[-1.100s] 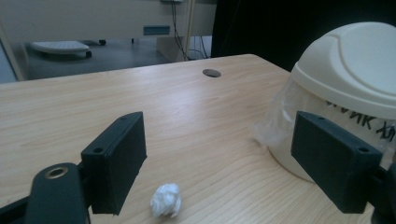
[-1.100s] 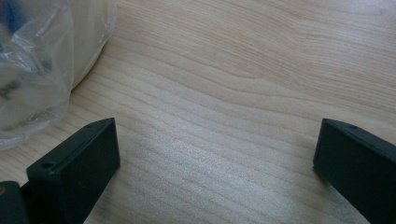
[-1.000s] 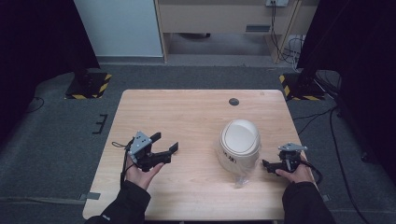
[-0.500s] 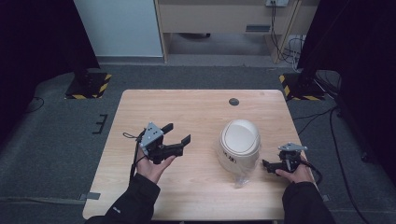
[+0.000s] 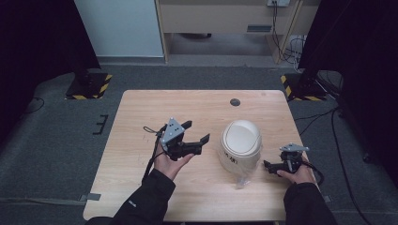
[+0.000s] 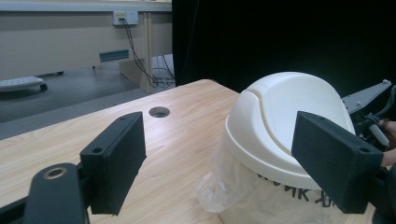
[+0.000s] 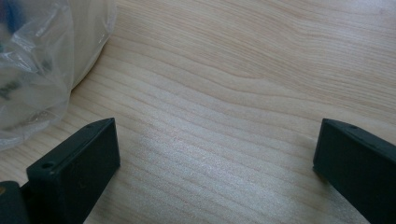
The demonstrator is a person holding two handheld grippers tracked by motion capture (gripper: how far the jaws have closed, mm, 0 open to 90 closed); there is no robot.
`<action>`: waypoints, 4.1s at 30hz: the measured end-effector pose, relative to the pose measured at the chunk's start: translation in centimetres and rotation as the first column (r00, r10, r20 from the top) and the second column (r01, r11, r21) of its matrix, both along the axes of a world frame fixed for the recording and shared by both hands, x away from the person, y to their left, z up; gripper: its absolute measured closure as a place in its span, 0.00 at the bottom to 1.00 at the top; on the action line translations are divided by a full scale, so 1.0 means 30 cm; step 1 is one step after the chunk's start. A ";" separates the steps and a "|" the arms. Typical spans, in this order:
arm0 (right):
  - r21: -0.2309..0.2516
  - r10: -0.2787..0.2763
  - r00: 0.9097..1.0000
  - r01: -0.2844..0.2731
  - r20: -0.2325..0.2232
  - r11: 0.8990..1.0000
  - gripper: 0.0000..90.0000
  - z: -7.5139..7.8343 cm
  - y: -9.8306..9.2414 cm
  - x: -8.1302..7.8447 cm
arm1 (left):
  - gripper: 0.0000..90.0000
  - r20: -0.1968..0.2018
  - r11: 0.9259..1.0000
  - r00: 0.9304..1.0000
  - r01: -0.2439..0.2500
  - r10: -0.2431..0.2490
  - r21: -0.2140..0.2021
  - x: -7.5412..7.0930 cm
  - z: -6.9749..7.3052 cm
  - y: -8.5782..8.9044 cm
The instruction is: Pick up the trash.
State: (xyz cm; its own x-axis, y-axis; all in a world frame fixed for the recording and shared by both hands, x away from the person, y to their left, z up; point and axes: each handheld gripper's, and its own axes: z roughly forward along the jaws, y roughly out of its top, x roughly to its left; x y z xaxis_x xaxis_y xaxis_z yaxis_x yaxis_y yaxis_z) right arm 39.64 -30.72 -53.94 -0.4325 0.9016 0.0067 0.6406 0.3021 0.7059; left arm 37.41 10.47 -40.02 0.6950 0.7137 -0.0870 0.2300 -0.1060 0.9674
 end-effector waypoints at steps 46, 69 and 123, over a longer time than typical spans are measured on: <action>0.000 -0.001 1.000 0.001 -0.001 1.000 0.01 0.000 0.000 0.000 | 0.20 -0.090 0.991 0.993 0.087 -0.078 0.101 0.083 -0.108 -0.249; 0.001 0.000 1.000 0.000 -0.001 1.000 0.01 0.000 0.000 0.000 | 0.18 -0.140 0.985 0.988 0.080 -0.058 0.155 0.138 -0.131 -0.297; 0.001 0.003 1.000 -0.003 -0.002 1.000 0.01 0.000 0.002 -0.001 | 0.22 -0.125 0.945 0.982 -0.095 0.140 0.313 0.068 -0.242 0.226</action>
State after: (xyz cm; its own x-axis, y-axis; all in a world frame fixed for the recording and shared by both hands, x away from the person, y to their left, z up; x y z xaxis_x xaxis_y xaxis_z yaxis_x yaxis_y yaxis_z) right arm 39.60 -30.67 -53.93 -0.4350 0.9004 0.0089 0.6413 0.3029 0.7050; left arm 39.46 17.24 -47.28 0.6007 0.7976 0.0549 0.3923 -0.3538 0.8491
